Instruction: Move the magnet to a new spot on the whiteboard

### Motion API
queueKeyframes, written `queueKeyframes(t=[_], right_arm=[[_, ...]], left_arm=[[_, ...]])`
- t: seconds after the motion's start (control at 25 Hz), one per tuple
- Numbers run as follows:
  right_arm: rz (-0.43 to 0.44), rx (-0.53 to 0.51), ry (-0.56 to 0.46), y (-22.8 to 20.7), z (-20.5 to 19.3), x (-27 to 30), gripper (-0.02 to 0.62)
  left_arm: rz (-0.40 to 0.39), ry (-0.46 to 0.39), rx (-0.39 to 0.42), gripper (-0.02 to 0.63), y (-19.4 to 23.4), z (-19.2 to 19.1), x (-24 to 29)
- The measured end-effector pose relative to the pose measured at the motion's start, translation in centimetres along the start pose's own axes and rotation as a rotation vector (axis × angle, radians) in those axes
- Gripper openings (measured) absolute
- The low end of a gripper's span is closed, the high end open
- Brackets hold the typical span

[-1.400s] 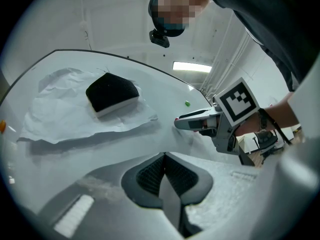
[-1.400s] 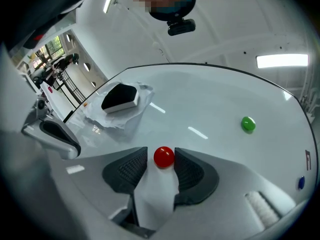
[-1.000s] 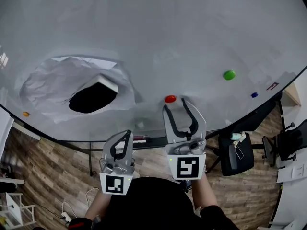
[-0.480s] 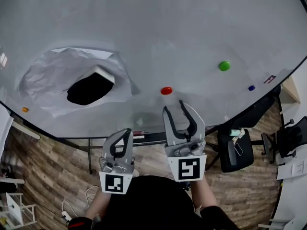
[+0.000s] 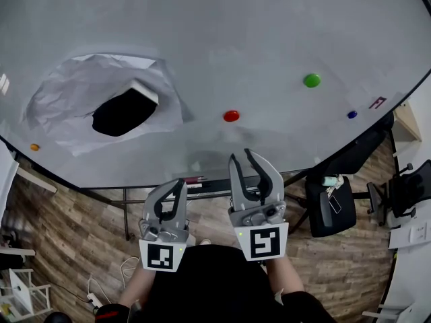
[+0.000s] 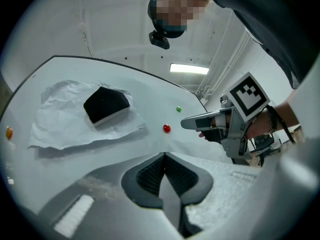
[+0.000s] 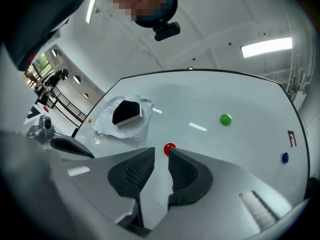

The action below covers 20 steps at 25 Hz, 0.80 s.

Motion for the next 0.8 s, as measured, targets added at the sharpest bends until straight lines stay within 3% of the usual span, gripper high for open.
queueKeyframes(t=[0.8], right_arm=[[0.007,0.099,0.006,2.2,-1.0,-3.8,0.011]], left_arm=[[-0.016,0.020,0.003,0.002,-0.9,0.4,-2.5]])
Point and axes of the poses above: the fingertips, and each gripper's own axes: x forward along the fingers, y to its left, z out of its top, the point moved 2 cm from there along -x, backward along the fingers, and after that the axes turned 4 degrees about y, right-handed, at the moved point
